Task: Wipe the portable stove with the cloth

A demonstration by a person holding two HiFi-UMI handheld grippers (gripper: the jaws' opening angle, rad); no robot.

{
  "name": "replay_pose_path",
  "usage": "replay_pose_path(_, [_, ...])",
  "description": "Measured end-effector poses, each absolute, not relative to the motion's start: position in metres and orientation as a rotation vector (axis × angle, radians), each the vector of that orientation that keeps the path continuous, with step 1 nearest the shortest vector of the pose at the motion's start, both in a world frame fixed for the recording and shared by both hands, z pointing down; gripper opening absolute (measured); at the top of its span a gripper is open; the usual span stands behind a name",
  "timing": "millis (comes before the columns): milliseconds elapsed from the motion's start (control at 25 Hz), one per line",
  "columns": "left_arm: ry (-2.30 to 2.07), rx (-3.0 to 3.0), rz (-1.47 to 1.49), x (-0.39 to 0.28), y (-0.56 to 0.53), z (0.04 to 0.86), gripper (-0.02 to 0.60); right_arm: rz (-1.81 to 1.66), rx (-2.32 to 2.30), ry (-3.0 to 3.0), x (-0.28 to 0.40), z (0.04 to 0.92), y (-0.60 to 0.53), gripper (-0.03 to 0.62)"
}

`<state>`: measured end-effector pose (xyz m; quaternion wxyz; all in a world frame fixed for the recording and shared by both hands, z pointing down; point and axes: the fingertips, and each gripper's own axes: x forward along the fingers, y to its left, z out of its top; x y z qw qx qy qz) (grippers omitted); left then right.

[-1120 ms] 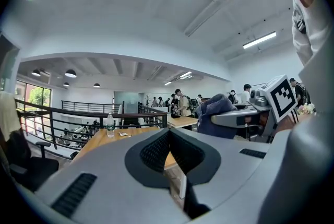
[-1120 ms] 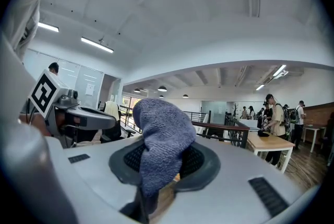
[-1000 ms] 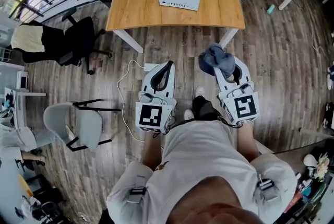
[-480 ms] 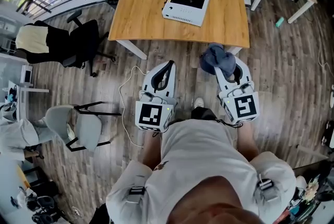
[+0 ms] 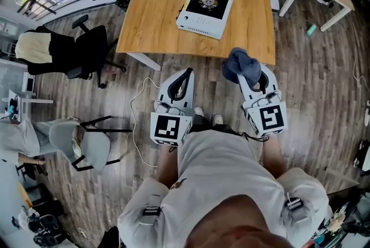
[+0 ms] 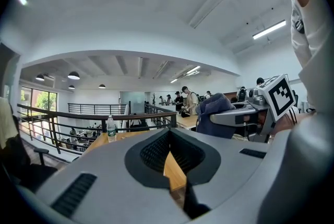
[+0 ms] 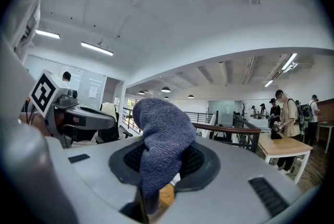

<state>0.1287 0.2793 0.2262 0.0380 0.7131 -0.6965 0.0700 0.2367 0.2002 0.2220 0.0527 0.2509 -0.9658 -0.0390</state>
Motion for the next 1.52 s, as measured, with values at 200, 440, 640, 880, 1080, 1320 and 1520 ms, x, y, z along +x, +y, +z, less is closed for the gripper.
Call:
replay_pose_path(200, [-2.131,2.198,0.198,0.104,0.253,0.229,0.020,-0.120,0.767,-2.920,0.212,0.226,0.177,0.114])
replay_pose_path(440, [-2.093,2.243,0.185,0.062,0.216,0.231,0.020,-0.138,0.814,-2.900,0.171,0.225,0.148,0.114])
replay_pose_path(640, [-2.062,2.285,0.169,0.026,0.190,0.226,0.020,-0.144,0.872,-2.883,0.137,0.222,0.125,0.114])
replay_pose_path(880, [-2.020,2.308,0.144,-0.019,0.170,0.229,0.020,-0.126,0.919,-2.848,0.093,0.230,0.110,0.115])
replay_pose_path(1080, [-1.983,2.310,0.134,-0.042,0.155,0.241,0.020,-0.122,0.937,-2.814,0.069,0.233,0.099,0.115])
replay_pose_path(1320, [-1.967,2.294,0.123,-0.057,0.124,0.249,0.020,-0.097,0.936,-2.795,0.056,0.246,0.070,0.115])
replay_pose_path(1520, [-1.983,2.262,0.156,-0.071,0.095,0.258,0.020,-0.071,0.905,-2.803,0.040,0.254,0.035,0.115])
